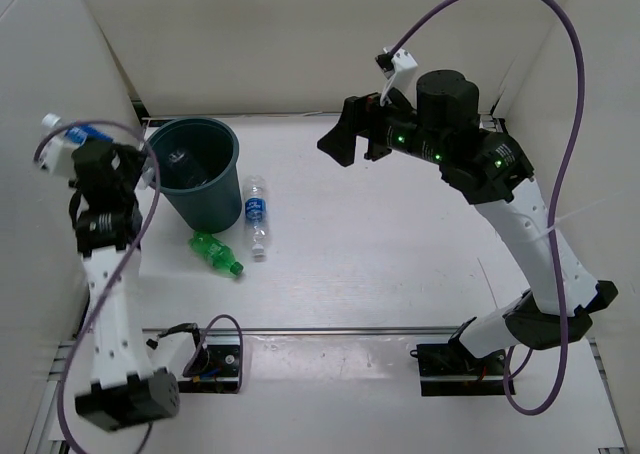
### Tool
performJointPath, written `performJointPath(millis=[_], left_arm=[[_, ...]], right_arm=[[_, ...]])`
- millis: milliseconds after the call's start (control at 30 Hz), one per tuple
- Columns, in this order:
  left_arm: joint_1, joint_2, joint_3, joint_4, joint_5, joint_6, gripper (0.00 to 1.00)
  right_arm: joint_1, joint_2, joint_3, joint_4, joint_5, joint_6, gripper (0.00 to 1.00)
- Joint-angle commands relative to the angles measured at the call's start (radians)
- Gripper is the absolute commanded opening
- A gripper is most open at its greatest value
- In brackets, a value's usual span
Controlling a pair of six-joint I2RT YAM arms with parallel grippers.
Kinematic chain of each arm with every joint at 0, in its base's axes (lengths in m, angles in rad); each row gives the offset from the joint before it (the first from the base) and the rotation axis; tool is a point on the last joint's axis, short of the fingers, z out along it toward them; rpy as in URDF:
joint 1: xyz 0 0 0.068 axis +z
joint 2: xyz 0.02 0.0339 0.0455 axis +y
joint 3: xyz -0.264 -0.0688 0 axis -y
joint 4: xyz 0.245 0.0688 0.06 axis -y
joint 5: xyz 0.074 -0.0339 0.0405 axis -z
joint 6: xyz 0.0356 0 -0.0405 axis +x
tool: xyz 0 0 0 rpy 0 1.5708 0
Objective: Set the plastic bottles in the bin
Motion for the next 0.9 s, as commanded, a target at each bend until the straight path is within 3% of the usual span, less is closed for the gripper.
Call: performJointPath(millis=[0, 167, 333, 400, 433, 567, 700, 833, 867], left_arm=[[-0.09, 0.179, 0.075, 0.168, 0.0, 0.153, 0.57], [-0.281, 0.326, 0.135, 0.21, -0.1, 0.318, 0.61], [-0.336, 0.338, 0.056, 0.219, -0.204, 0.314, 0.68], [-0.363, 0.322, 0.037, 0.219, -0.23, 0.314, 0.94], [-0.363, 0.304, 0.028, 0.219, -0.245, 0.314, 1.0], [-0.363, 0.27, 0.047, 0.219, -0.256, 0.361, 1.0], [-0.372, 0.197, 0.129, 0.201, -0.245, 0.444, 1.0], [-0.372, 0.04, 0.141, 0.094, -0.22, 0.395, 1.0], [-0.372, 0.012, 0.141, 0.019, -0.206, 0.395, 1.0]], right_arm=[[0.0, -0.01, -0.023, 0.03, -0.015, 0.002, 1.0], [0.0, -0.01, -0.055, 0.061, -0.024, 0.002, 1.0], [0.0, -0.01, -0.073, 0.07, -0.021, 0.002, 1.0], [0.0, -0.01, -0.096, 0.079, -0.012, 0.002, 1.0], [0.0, -0.001, -0.096, 0.079, 0.003, 0.002, 1.0], [-0.025, -0.001, -0.184, 0.142, 0.028, 0.023, 1.0], [-0.08, 0.036, -0.317, 0.252, -0.001, 0.153, 1.0], [-0.207, 0.208, -0.324, 0.317, -0.359, 0.309, 1.0], [-0.217, 0.323, -0.289, 0.3, -0.434, 0.345, 1.0]])
